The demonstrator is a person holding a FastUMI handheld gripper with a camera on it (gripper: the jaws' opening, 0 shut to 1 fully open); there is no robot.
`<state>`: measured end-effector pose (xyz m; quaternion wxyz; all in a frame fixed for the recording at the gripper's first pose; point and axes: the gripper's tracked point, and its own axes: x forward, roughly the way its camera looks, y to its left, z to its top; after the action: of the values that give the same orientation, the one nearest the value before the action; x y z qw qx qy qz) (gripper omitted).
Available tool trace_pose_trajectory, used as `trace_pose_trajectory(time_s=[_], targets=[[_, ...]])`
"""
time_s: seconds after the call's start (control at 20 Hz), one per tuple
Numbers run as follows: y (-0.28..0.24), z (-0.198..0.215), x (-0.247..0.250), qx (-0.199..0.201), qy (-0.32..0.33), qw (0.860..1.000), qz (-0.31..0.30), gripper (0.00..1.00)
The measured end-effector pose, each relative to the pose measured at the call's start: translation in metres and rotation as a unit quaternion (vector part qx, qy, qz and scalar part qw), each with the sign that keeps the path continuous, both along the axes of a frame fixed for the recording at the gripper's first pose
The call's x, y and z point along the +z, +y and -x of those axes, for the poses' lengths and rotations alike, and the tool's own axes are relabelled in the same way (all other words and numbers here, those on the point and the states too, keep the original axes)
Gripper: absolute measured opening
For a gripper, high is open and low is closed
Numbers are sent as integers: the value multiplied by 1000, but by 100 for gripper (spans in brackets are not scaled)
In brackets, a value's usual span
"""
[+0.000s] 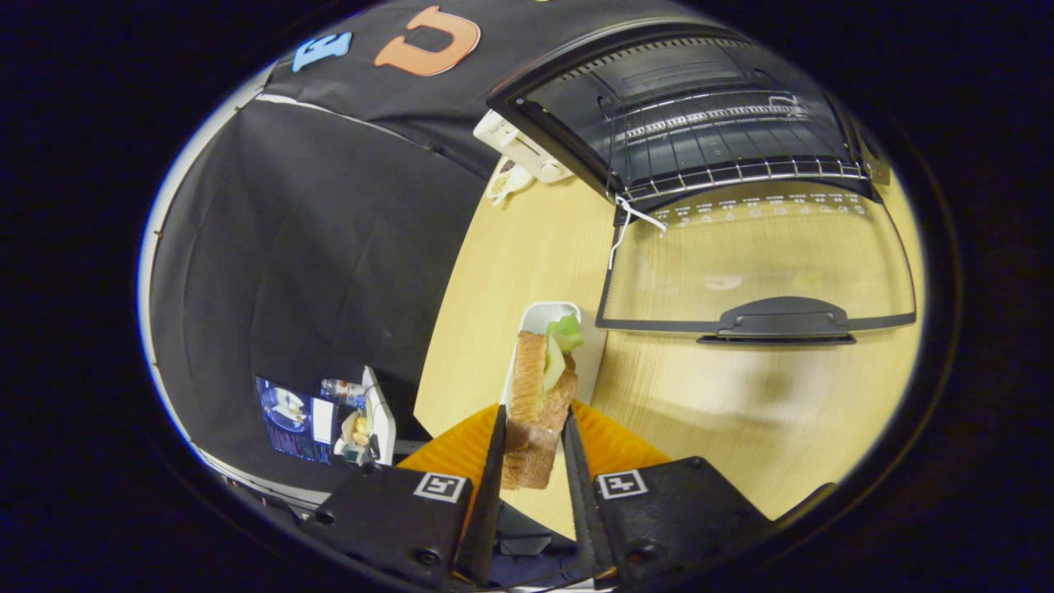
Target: Open the toaster oven, put the food inside, and close the toaster oven door.
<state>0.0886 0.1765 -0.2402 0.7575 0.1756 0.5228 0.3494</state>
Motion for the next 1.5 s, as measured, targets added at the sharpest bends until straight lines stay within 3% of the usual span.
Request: trace_pose_trajectory(time_s=[0.35,0.55,0.7,0.9,1.0,1.15,1.25,1.4,1.5], targets=[[0,11,18,-14,-7,998,-63,34],[-10,4,51,-52,-15,986,-159,33],[-28,-19,71,-133,-70,961,-234,33],[-63,-41,81,-232,-142,924,-267,33],[-84,-55,83,-292,-168,895,-292,33],[-115,-78,84,-400,-170,832,-345,33],[-137,-98,72,-460,-175,802,-340,33],[-144,-127,63,-497,-182,786,-320,33],[-139,-139,59,-502,-192,787,-303,33]])
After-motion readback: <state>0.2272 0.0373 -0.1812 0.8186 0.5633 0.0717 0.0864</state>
